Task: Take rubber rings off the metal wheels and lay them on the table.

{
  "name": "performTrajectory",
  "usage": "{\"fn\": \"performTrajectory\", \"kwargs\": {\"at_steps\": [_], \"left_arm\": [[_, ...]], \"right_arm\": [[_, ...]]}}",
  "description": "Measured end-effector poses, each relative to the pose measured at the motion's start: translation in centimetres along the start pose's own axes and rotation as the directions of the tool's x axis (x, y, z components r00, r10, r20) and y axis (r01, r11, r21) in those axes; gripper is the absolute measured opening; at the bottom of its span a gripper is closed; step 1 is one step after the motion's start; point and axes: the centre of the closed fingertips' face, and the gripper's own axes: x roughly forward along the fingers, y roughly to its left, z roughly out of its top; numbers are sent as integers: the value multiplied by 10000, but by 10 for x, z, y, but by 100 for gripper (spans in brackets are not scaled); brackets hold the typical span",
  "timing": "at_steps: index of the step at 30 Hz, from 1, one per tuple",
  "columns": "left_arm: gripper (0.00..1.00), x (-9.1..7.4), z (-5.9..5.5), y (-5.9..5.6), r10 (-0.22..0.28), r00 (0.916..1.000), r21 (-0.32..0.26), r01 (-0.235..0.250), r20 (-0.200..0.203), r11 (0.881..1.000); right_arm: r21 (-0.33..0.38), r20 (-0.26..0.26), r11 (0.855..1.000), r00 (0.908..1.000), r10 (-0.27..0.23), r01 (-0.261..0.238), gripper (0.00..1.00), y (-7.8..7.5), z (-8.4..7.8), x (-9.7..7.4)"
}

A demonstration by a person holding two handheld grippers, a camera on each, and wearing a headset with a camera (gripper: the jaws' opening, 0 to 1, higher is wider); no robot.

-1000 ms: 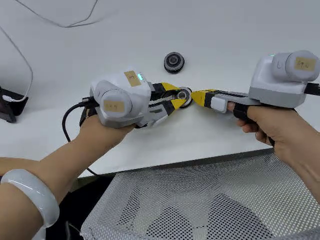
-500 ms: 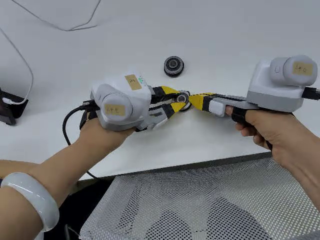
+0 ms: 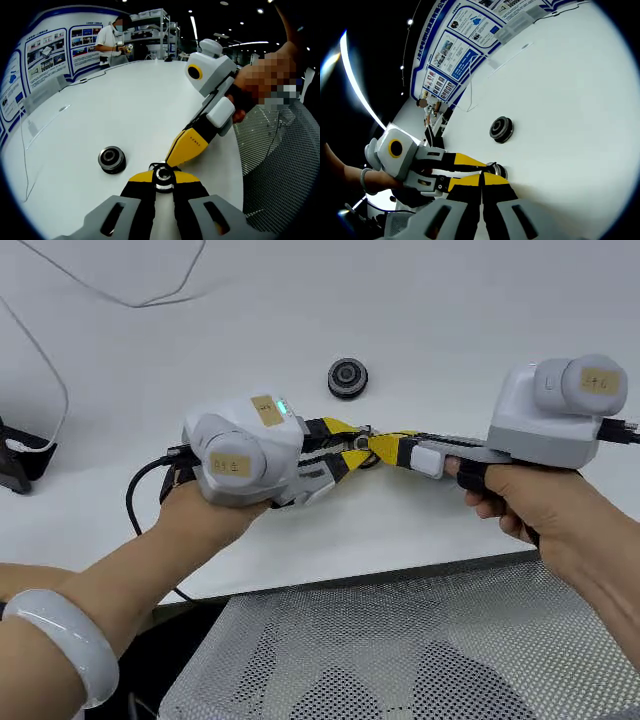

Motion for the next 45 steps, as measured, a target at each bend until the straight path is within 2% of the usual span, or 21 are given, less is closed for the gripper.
{"fn": "performTrajectory", "kwargs": {"at_steps": [13,17,23,29,35,36,38,41,45], "left_arm": [[12,0,0,0,-2,10000,20,2,-38,10000],[12,1,1,1,-112,9999,-116,112,-67,9999],[14,0,2,2,-220,9997,-486,222,47,9986],[15,-4,3,1,-318,9993,-482,327,197,9983],[25,-11,6,-2,-275,9989,-450,292,379,9986],[29,-11,6,-1,-202,9991,-447,218,377,9988],[35,-13,3,0,-112,9995,-515,128,307,9986],[34,-17,-6,2,-52,9999,-559,57,88,9984],[36,-21,-12,5,65,10000,-684,-62,50,9976]], "right_arm": [[145,23,9996,9997,231,-232,1,5,1,-2],[236,94,9996,9999,142,-144,1,2,1,-1],[324,174,9994,9998,131,-137,1,1,3,-1],[370,187,9993,9998,29,-36,1,-2,2,-1],[409,167,9992,9999,13,-20,1,-2,1,-1],[420,181,9991,9998,16,-24,1,-2,2,-1],[401,162,9992,9999,16,-22,1,-1,2,-1],[412,162,9991,9999,48,-55,1,0,2,-1],[432,209,9990,9997,105,-114,1,3,4,-2]]}}
